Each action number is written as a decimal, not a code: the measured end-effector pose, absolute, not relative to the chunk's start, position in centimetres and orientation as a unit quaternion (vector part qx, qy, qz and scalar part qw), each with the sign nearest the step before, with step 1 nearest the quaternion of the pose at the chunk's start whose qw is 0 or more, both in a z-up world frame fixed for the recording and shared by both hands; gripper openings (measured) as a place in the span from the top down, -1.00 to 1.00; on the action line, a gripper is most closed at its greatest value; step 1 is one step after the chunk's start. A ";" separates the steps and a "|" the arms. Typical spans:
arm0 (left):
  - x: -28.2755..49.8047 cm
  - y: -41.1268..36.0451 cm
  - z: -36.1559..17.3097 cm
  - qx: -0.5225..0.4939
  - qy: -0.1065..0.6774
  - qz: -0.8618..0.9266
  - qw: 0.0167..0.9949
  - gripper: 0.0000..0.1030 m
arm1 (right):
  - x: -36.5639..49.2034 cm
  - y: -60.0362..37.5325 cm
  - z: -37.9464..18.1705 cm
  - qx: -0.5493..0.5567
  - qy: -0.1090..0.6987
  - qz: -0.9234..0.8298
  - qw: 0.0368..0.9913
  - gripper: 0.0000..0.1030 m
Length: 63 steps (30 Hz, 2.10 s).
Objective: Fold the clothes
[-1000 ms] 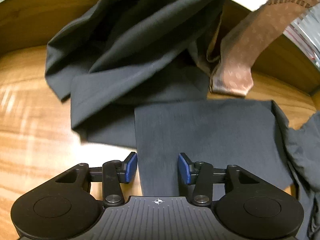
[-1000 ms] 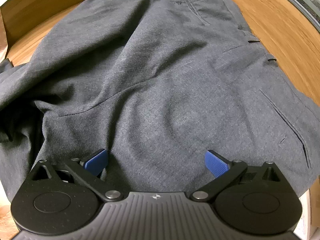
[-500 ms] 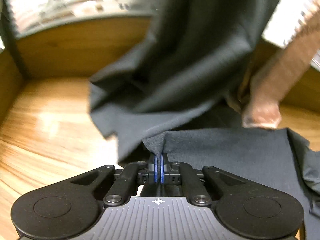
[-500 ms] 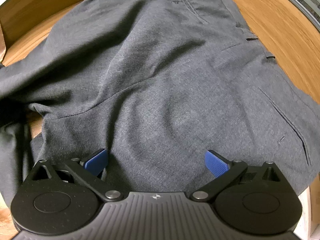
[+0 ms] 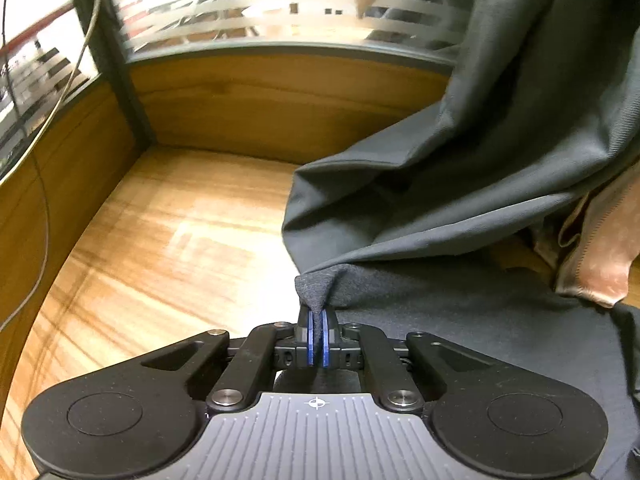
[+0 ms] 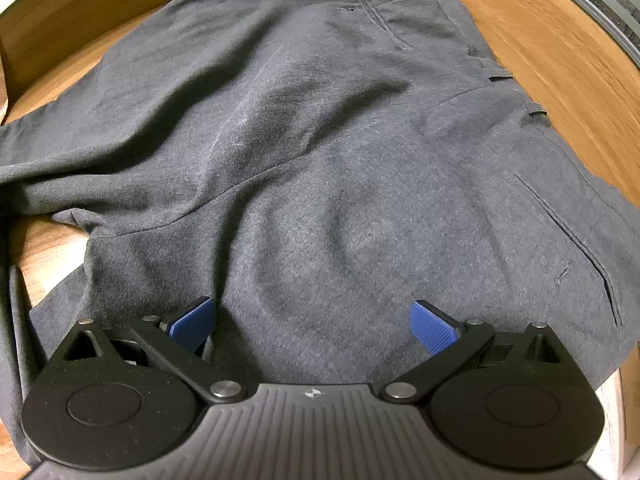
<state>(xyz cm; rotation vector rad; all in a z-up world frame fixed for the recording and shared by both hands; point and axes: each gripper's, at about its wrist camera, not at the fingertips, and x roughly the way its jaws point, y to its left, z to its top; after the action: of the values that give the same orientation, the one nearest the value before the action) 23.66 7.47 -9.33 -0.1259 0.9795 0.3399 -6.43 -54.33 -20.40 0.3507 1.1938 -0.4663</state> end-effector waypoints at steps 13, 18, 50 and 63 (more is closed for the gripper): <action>22.5 10.7 -8.3 -0.101 0.463 0.126 0.871 0.88 | -5.5 -50.5 -17.7 0.031 0.556 -0.236 0.796 -0.99; 22.9 12.7 -7.9 -0.097 0.454 0.109 0.879 0.88 | -6.0 -47.5 -13.1 0.028 0.521 -0.228 0.822 -0.99; 14.2 3.3 -9.3 -0.032 0.504 -0.227 0.833 -0.03 | -15.2 -41.5 -11.6 0.107 0.540 -0.252 0.796 -0.99; 15.0 -8.7 -12.3 0.028 0.479 -0.332 0.812 -0.62 | -20.6 -43.7 -11.6 0.138 0.537 -0.288 0.781 -0.99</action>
<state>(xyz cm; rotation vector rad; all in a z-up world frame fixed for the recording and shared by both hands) 15.03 -8.66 -12.25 0.0604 1.0225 -0.7096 -20.61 -43.69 -11.61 0.2976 1.1596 -0.6227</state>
